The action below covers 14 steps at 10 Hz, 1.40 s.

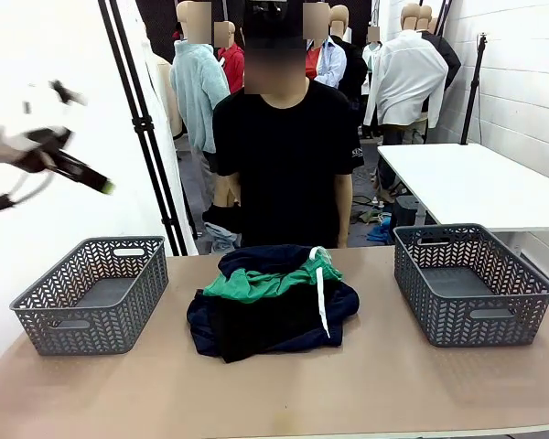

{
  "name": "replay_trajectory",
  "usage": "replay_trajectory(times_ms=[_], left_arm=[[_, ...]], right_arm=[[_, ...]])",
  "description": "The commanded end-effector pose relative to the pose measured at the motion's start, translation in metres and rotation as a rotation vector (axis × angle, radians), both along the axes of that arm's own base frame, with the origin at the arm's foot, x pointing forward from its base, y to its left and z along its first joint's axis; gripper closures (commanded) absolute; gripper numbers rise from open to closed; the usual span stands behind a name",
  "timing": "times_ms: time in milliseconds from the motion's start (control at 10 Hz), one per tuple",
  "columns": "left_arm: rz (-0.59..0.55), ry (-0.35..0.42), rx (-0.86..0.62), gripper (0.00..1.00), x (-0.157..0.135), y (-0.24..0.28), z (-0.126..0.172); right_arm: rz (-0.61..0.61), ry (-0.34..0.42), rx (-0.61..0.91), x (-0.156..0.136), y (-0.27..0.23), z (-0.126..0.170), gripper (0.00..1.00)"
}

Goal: Sort the tops and bottoms.
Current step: Lift clothes from the center of the table with your left hand.

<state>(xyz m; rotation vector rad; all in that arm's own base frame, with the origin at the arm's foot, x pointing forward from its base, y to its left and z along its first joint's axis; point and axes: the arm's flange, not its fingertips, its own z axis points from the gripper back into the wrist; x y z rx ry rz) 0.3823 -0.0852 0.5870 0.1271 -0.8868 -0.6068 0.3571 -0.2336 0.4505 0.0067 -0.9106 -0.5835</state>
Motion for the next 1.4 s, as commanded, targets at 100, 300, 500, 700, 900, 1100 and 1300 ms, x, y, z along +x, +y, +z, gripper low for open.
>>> replay_trajectory(times_ms=[100, 300, 500, 700, 900, 1100, 1300], left_arm=[[-0.185, 0.098, 0.045, 0.0, 0.03, -0.052, -0.017], [-0.128, 0.073, 0.049, 0.0, 0.015, -0.061, -0.027], [-0.128, 0.073, 0.049, 0.0, 0.015, -0.061, -0.027], [-0.141, 0.086, 0.046, 0.0, 0.02, -0.066, -0.028], [-0.276, 0.127, 0.025, 0.0, 0.048, -0.105, -0.041], [-0.385, 0.197, 0.059, 0.0, 0.076, -0.144, -0.056], [-0.481, 0.275, 0.104, 0.0, 0.101, -0.181, -0.08]], right_arm=[[-0.007, 0.005, 0.004, 0.0, 0.001, 0.001, 0.0], [-0.007, 0.005, 0.004, 0.0, 0.001, 0.001, 0.0], [-0.007, 0.005, 0.004, 0.0, 0.001, 0.001, 0.0], [-0.007, 0.005, 0.004, 0.0, 0.001, 0.001, 0.0], [-0.007, 0.005, 0.004, 0.0, 0.001, 0.001, 0.0], [-0.007, 0.005, 0.004, 0.0, 0.001, 0.001, 0.0], [-0.007, 0.005, 0.004, 0.0, 0.001, 0.001, 0.0]])
